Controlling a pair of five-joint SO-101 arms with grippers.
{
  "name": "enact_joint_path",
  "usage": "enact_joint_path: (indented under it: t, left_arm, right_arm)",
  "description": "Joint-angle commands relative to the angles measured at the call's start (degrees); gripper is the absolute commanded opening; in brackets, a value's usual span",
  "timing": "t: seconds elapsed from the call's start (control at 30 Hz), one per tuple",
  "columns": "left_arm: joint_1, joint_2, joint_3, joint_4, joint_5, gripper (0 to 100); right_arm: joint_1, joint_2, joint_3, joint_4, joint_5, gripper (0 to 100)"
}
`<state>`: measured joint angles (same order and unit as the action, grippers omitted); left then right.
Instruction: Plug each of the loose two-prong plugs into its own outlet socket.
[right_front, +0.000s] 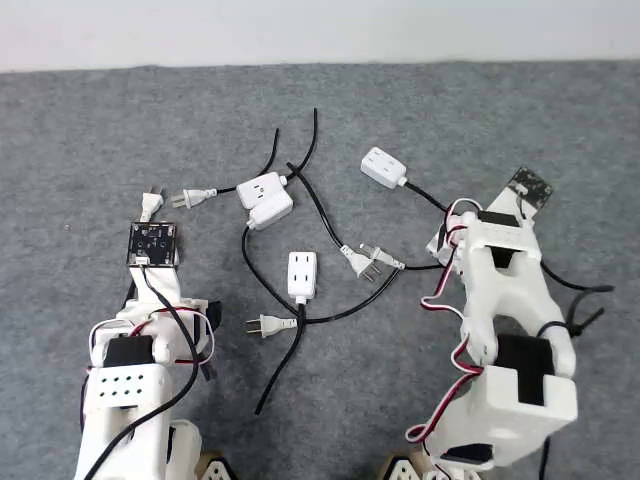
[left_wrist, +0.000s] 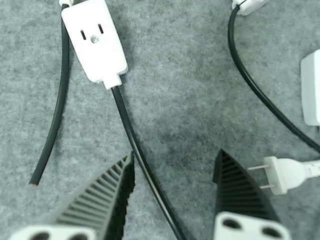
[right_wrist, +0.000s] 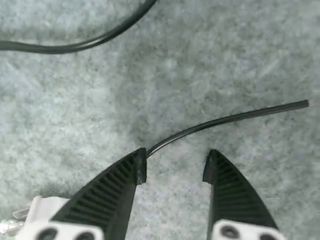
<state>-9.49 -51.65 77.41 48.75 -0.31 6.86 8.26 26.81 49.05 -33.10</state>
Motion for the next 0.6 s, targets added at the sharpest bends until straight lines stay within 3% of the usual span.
enact_joint_path:
  t: [0.0,0.07,0.33,0.57]
  left_arm:
    - [-0.1,-1.0,-0.3,-0.8,-0.5,24]
    - [-0.1,-1.0,-0.3,-0.8,-0.5,24]
    - [-0.1,-1.0,-0.3,-0.8,-0.5,24]
    - [-0.1,-1.0,-0.3,-0.9,-0.5,24]
  right_arm:
    - [0.7,-0.4,-3.2,0.6,-0.3,7.8]
    - [1.5,-0.4,-3.3,-0.2,0.9,0.2]
    - [6.2,-1.1,-3.6,1.1,3.3,0.8]
    - [3.8,-0.4,-7.7,9.1,3.0,1.0]
